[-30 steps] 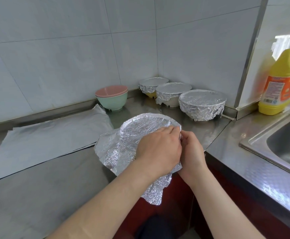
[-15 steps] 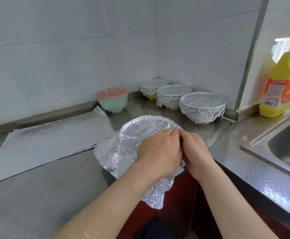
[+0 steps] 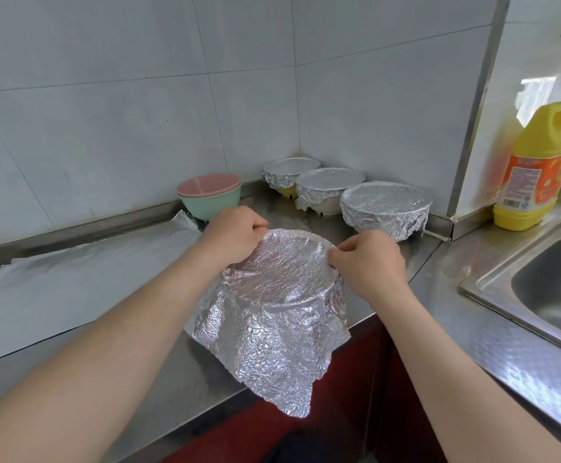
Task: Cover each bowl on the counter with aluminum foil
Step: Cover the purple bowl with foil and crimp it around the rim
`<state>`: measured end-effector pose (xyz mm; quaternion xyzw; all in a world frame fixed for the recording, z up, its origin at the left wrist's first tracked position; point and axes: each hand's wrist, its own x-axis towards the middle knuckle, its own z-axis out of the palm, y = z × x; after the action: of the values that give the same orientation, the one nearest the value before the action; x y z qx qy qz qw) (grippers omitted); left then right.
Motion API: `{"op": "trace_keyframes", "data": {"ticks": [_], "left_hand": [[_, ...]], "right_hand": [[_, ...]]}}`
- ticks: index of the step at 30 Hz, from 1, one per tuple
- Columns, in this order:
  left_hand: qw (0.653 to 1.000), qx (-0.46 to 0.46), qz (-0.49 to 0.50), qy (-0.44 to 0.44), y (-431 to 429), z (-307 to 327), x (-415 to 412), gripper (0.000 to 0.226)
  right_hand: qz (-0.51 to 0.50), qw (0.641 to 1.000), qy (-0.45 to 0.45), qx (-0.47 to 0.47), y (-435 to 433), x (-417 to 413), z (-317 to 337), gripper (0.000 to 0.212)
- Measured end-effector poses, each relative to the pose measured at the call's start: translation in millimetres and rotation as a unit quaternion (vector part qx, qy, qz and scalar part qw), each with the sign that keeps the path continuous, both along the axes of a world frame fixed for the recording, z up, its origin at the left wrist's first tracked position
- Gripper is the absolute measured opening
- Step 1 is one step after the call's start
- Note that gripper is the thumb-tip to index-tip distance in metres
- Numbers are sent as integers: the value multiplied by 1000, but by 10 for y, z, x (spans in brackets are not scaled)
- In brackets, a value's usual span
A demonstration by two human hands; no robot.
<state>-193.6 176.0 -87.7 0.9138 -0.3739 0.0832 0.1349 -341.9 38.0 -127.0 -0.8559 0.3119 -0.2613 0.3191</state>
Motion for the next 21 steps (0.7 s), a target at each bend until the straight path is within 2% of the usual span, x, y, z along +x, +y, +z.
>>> {"op": "trace_keyframes", "data": {"ticks": [4,9,13,21], "left_hand": [[998,-53,-8,19,-40,-103,63,32],[996,-87,-23,29,-3,-118,30,20],[997,-68,-33,-1,40,-134,9,24],[993,-106,-35,22,31,-130,-2,16]], "right_hand": [[-2,999,26,-32,-48,97,43,16],[7,999,15,-29,-110,216,71,21],[29,999,13,-21,-141,239,42,20],[37,998,10,-45,-188,259,81,26]]}}
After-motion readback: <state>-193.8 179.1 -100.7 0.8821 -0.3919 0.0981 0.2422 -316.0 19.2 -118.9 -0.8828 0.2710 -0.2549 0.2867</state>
